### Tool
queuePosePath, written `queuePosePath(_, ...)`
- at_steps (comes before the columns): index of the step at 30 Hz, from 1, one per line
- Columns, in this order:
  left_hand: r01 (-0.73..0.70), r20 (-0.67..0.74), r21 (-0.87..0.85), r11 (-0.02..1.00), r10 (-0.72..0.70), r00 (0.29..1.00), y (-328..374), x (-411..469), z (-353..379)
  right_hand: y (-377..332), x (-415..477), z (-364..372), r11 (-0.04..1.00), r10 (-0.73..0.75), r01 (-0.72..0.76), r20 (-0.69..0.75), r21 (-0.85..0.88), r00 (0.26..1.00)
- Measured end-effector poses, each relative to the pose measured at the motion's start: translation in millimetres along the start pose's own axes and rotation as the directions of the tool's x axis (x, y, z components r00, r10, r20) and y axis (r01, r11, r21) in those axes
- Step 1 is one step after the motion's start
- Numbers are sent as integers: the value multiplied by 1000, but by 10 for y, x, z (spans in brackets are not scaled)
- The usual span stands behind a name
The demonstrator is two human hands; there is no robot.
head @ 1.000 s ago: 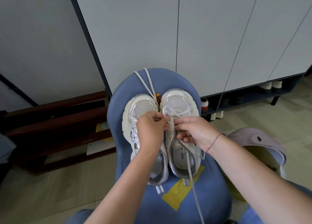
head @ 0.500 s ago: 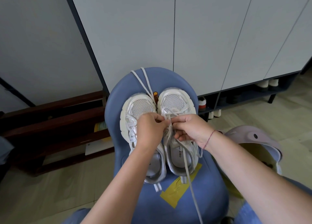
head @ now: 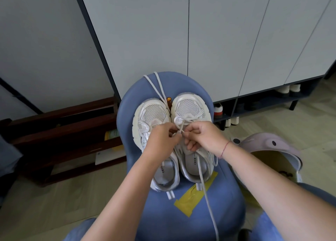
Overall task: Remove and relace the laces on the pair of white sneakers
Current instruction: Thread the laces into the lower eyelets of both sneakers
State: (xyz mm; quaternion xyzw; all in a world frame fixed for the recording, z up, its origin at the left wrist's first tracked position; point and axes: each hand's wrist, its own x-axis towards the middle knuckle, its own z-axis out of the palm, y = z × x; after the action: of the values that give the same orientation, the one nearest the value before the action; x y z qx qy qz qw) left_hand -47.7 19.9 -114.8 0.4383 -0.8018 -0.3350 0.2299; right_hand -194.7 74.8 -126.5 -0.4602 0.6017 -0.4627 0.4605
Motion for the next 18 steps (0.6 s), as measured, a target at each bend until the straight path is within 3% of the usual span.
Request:
queuePosePath(3, 16, -15, -49, 999, -17, 1000, -40, -5, -7, -54, -95, -70, 962, -75, 85, 49, -258, 996)
queuePosePath(7, 44, -46, -124, 991, -50, 998, -43, 11, 10, -152, -354, -112, 783, -84, 191, 204, -591, 975)
queuePosePath(10, 51, -60, -163, 985, -61, 996, -46, 11, 32, -199, -638, -83, 724, 62, 200, 351, -661, 934)
queuePosePath(14, 60, -62, -176, 983, -72, 996, -45, 7, 35, -217, -862, -45, 665, 270, 225, 511, -712, 816)
queuePosePath(16, 60, -62, -183, 981, -73, 995, -49, 7, 36, -180, -851, -39, 693, 274, 196, 505, -694, 819)
queuePosePath(18, 68, -52, -191, 979, -79, 995, -53, 4, 36, -142, -792, -51, 738, 240, 117, 421, -664, 875)
